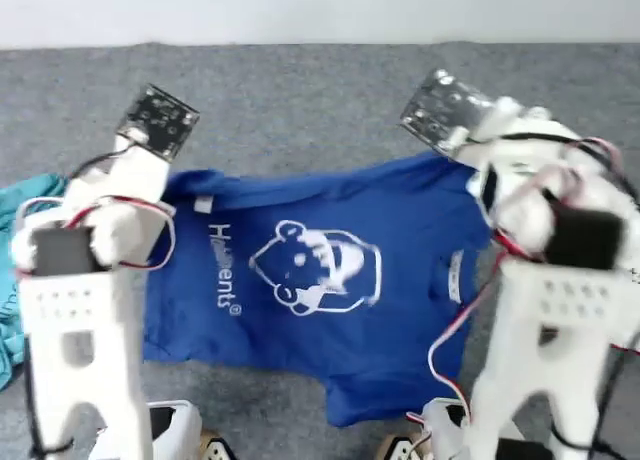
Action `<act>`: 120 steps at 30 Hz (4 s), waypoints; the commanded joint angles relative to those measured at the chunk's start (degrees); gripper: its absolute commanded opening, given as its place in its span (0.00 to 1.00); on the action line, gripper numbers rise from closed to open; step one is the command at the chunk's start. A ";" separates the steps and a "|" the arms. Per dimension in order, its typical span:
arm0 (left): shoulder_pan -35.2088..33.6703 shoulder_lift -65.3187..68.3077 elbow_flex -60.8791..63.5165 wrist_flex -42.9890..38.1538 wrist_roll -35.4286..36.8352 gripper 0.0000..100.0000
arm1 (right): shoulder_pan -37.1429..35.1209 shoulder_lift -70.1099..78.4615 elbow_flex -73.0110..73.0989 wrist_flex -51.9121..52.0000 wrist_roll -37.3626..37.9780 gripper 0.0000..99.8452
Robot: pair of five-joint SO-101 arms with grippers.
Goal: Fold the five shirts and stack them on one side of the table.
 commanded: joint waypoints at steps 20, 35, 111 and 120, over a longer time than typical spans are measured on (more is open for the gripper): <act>-0.18 32.26 -17.63 -27.25 -0.35 0.01 | -2.51 17.27 9.05 -47.78 0.62 0.01; 0.70 49.58 -43.74 -23.03 -0.44 0.01 | -3.82 31.78 -2.81 -64.66 0.62 0.01; -5.63 52.13 -30.20 22.42 -25.49 0.11 | -5.49 4.88 19.60 28.26 -2.20 0.16; -8.79 44.13 -30.02 22.42 -22.68 0.18 | -3.74 -3.82 19.16 27.82 -3.34 0.30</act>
